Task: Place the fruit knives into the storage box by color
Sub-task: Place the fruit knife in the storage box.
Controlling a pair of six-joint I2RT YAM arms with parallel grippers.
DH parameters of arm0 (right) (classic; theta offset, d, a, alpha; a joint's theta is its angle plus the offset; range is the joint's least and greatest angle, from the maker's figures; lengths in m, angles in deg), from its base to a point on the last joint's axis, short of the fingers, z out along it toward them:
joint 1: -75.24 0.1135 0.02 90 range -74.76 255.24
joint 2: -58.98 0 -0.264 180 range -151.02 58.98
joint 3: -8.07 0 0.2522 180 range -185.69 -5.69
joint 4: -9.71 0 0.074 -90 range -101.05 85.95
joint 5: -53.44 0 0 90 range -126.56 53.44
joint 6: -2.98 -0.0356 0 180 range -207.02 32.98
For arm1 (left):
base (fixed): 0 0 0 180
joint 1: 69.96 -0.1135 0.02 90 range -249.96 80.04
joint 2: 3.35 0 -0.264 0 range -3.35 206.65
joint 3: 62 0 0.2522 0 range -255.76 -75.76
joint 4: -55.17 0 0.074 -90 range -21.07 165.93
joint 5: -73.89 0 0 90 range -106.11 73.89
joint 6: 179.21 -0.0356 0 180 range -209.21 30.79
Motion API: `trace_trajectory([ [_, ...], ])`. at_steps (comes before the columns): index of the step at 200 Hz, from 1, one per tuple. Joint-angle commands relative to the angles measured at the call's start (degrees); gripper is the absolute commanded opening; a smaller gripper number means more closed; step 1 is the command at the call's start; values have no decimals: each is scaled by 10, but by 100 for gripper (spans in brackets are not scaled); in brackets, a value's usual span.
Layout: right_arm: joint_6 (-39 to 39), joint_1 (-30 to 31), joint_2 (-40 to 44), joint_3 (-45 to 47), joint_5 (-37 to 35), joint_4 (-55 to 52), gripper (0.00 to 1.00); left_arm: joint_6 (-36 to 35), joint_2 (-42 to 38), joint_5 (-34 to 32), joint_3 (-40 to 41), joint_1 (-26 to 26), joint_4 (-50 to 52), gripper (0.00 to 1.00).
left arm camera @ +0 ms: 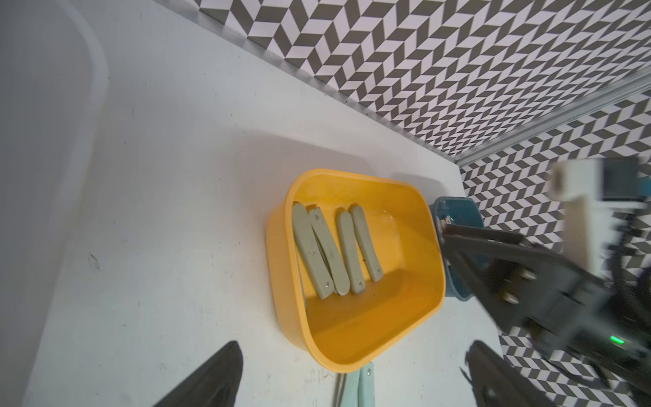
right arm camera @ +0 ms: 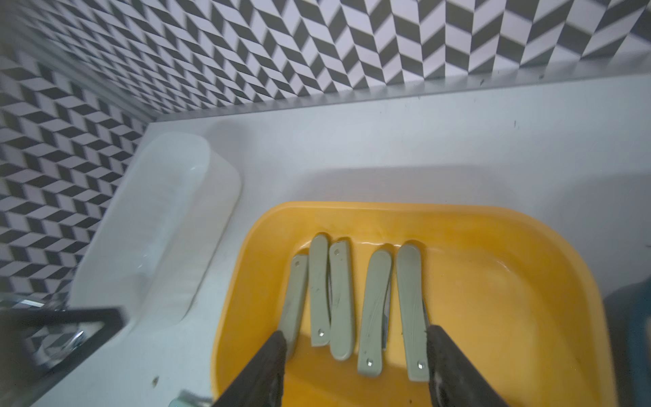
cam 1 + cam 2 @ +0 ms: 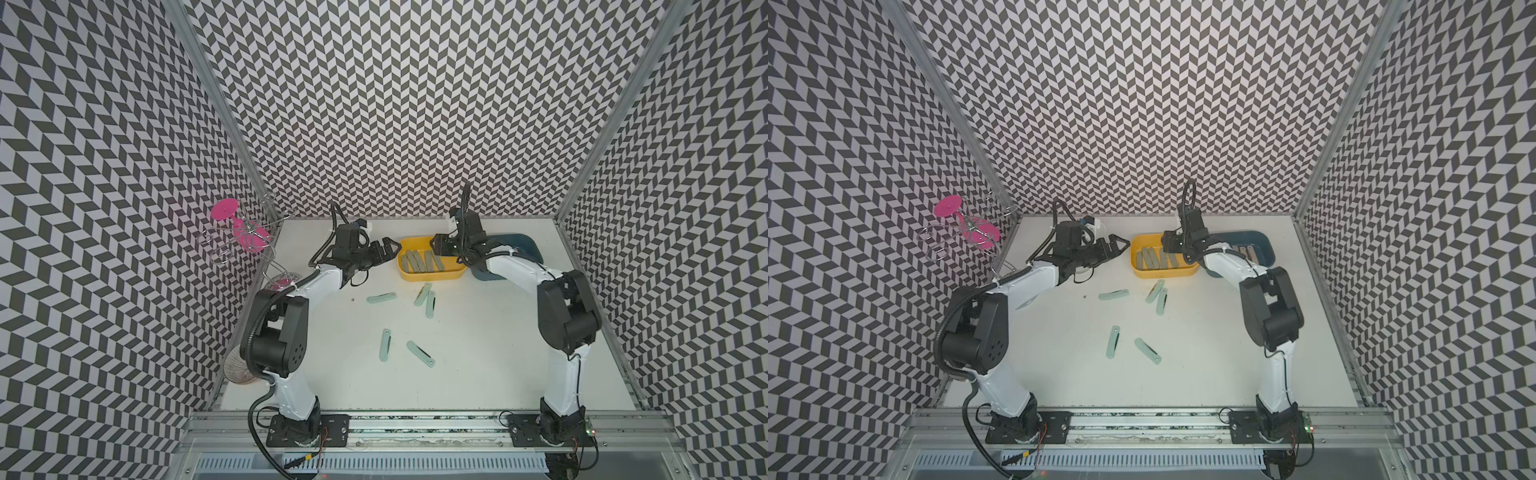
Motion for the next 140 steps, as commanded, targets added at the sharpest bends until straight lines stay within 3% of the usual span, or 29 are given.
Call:
trace_trajectory([
  [1,-13,-4,83,70,23,34,68,-25,38,-18,-34,9,14,100],
  [70,-53,-45,301,302,8,54,76,-27,165,-18,-161,48,30,100],
  [102,-59,-78,364,355,1,60,77,-14,201,-16,-200,78,22,100],
  [140,-47,-115,381,371,12,43,77,5,239,-12,-246,106,13,100],
])
